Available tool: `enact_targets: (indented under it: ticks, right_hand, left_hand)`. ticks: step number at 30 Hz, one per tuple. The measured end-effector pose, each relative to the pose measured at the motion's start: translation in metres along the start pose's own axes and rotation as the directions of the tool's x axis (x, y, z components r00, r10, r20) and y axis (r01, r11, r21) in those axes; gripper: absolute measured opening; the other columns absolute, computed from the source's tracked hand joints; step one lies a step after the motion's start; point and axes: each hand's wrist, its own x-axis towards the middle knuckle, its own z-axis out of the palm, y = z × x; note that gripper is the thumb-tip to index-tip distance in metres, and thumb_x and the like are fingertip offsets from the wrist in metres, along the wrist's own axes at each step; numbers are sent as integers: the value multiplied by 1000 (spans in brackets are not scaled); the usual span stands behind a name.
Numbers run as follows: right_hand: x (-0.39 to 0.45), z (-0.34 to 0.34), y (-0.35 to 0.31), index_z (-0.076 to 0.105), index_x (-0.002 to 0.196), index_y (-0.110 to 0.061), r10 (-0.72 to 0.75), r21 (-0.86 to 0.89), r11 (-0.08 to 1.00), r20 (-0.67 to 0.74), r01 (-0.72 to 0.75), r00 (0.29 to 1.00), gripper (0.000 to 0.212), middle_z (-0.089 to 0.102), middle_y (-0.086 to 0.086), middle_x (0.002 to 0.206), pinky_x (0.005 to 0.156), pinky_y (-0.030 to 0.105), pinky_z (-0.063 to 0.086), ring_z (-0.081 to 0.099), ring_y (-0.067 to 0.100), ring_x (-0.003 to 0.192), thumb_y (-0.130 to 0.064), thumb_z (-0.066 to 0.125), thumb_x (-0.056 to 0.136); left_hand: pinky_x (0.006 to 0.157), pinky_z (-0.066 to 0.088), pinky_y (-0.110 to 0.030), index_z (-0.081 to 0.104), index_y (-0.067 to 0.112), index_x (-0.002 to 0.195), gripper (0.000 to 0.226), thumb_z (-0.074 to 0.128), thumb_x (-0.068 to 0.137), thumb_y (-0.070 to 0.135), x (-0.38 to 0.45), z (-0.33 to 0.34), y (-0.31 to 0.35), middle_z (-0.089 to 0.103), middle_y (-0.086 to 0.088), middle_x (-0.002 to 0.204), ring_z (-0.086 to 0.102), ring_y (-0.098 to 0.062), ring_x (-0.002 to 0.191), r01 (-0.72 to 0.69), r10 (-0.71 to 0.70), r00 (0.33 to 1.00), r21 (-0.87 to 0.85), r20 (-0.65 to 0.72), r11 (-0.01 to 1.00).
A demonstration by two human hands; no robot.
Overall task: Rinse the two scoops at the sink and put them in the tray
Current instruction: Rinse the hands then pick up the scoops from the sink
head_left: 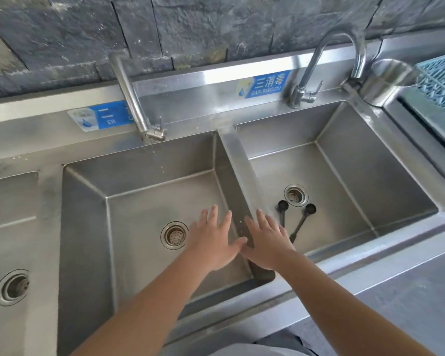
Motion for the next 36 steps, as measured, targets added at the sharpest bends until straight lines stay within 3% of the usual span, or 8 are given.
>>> enact_targets:
  ticks: [10,15,18,22,25,29,32,36]
  right_hand:
    - [26,-32,146,20,149,-26,159,97,981,116,-170,981,69,1,7,165,115,52,20,7,28,150,-33,42,84]
    - [60,-20,204,25,147,-24,226,130,958,211,-257,951,63,8,8,164,113,52,28,20,33,146,-40,43,88]
    - [86,-6,230,32,143,-20,282,162,925,310,-343,908,66,27,11,156,106,52,39,35,35,137,-45,54,87]
    - [128,18,257,55,125,-10,329,326,833,356,-446,875,44,59,14,122,91,42,52,59,31,108,-29,56,86]
    - [150,36,272,62,109,-13,351,395,763,412,-512,841,34,65,9,103,77,34,52,62,27,91,-26,53,80]
    - [175,56,286,64,102,-11,401,513,562,518,-649,756,32,68,10,100,69,30,48,63,27,88,-22,52,74]
    - [194,73,294,60,107,-10,467,590,405,524,-699,712,33,67,11,104,68,28,43,59,28,84,-20,54,76]
    - [210,96,299,60,108,-15,556,653,213,530,-727,640,31,63,6,95,70,30,45,57,27,81,-16,53,78]
  left_hand:
    - [118,15,-47,7,23,154,84,25,86,71,98,20,145,1,-15,164,3,-33,150,-106,109,990,-42,89,994]
    - [118,17,-48,9,19,153,75,35,93,54,149,53,190,9,-14,163,8,-34,149,-63,82,978,-107,193,992]
    - [115,24,-48,12,17,152,72,44,92,42,176,81,204,12,-13,162,15,-33,147,2,30,960,-114,279,993]
    - [107,36,-46,25,12,147,65,44,92,41,211,115,217,37,-14,148,37,-32,134,116,-56,935,-151,351,982]
    - [100,44,-48,39,13,138,60,49,84,38,233,137,218,51,-14,133,49,-35,122,288,-168,891,-239,421,927]
    - [95,48,-47,53,11,118,42,53,79,27,256,170,217,59,-18,116,56,-38,111,482,-296,842,-384,450,787]
    - [94,48,-47,52,6,118,36,53,84,17,269,193,219,56,-20,115,55,-40,110,529,-354,833,-425,424,735]
    - [92,48,-44,53,10,118,31,54,88,19,285,214,214,52,-16,115,55,-37,108,559,-424,825,-425,375,712]
